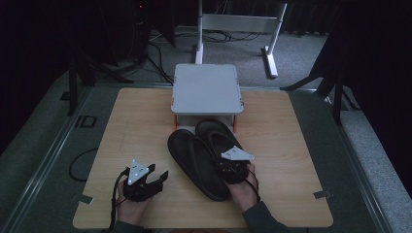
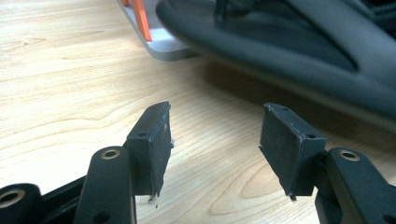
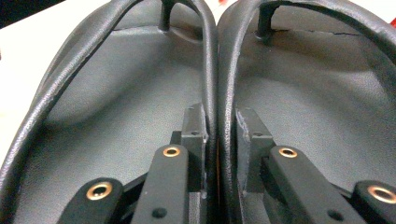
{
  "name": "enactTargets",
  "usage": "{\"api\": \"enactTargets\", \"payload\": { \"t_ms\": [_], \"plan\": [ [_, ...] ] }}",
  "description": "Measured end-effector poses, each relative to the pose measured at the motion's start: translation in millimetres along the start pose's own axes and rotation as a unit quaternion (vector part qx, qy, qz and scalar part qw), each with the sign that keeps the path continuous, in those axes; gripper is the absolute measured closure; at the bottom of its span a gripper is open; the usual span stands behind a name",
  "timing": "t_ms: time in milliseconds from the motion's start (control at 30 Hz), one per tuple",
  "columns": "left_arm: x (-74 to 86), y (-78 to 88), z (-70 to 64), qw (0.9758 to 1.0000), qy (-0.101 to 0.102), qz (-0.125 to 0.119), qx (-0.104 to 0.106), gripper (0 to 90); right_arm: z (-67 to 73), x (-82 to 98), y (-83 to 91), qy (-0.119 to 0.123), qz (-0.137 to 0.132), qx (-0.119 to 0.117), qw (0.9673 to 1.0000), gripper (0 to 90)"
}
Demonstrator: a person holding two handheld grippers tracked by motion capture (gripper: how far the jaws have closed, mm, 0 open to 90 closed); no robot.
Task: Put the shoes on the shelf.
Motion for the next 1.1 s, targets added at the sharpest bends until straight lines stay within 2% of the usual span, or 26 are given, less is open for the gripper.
{"api": "enactTargets", "payload": {
  "t_ms": [267, 533, 633, 833, 1100],
  "plan": [
    [0.3, -0.9, -0.3, 1.0, -0.003, 0.002, 0.001, 43.3, -12.2, -18.0, -16.2, -0.021, -0.015, 0.038, 0.9989, 76.1],
    [0.7, -0.4, 0.6, 1.0, -0.001, 0.001, 0.001, 43.3, -23.0, -23.1, -32.1, -0.038, -0.017, 0.074, 0.9964, 76.0],
    [1.1, -1.7, -0.7, 1.0, -0.002, 0.003, 0.002, 43.3, -26.1, -24.1, -39.0, -0.051, -0.018, 0.082, 0.9951, 76.0],
    [1.9, -2.4, -1.0, 1.0, -0.003, 0.005, 0.003, 43.3, -24.9, -27.2, -56.2, -0.071, -0.023, 0.105, 0.9917, 76.0],
    [2.2, -2.3, -0.4, 1.0, -0.001, 0.004, 0.004, 43.3, -21.1, -37.6, -79.1, -0.092, -0.034, 0.122, 0.9877, 75.9]
  ]
}}
Point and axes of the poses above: each handheld gripper's, and its own axes: y roughly backward along the jaws, x roughly out of its underside, z roughly to its left, the point moved 4 cm from there along -y, roughly forward along the jaws, and after that the axes turned 3 degrees about y, right-handed, at the moved point
